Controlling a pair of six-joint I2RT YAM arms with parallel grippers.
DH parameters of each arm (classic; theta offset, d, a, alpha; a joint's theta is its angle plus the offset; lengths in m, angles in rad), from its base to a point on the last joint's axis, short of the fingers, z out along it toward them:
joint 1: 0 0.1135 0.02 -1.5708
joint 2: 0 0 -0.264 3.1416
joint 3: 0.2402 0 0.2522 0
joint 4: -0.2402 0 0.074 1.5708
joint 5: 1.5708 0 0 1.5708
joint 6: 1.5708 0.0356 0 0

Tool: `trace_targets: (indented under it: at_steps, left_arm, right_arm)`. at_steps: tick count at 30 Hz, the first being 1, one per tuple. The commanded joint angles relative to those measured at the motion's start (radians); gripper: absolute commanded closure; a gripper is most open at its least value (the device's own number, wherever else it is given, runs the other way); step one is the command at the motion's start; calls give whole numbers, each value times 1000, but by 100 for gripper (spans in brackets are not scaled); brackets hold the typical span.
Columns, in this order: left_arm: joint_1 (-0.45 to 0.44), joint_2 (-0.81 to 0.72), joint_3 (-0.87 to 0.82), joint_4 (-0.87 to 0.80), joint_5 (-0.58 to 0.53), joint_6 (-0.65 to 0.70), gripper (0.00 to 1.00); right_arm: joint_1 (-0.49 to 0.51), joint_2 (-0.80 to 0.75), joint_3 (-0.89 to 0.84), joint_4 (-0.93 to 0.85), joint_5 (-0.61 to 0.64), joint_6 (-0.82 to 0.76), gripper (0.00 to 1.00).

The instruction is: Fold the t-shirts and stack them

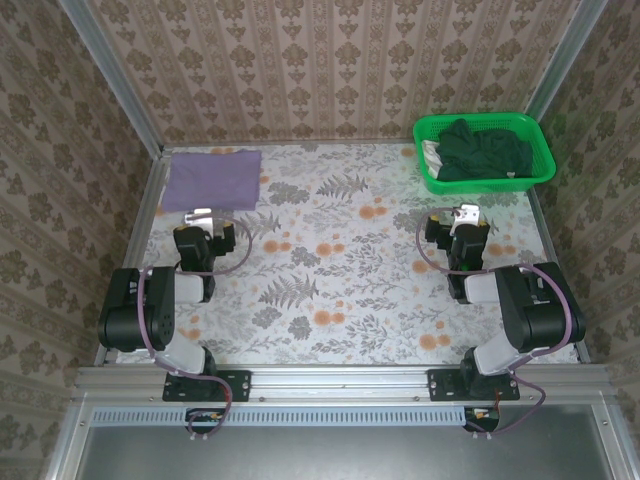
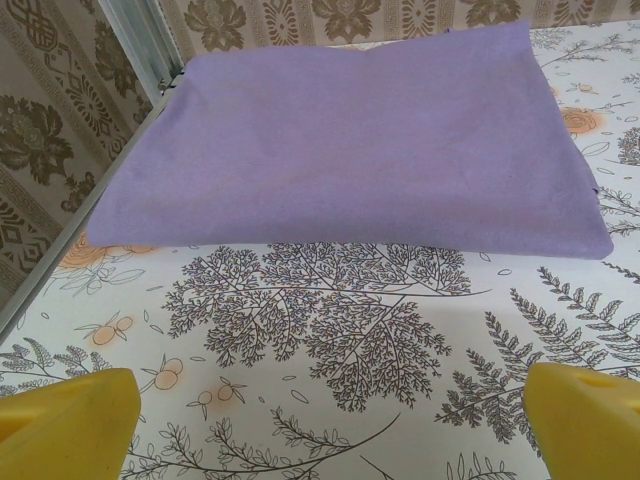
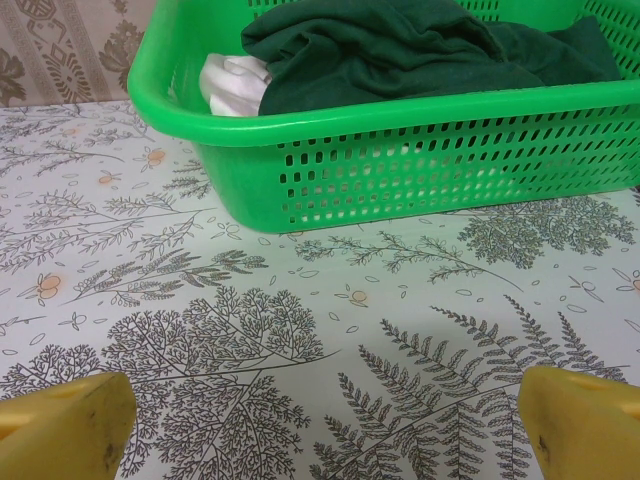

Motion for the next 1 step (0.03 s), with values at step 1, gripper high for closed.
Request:
trace_targets:
  at_steps: [1]
  left_arm:
    - [-4,-15,2,2,-7,1,0]
  right_arm:
    - [1,-14,-3,-9,-19,17,0]
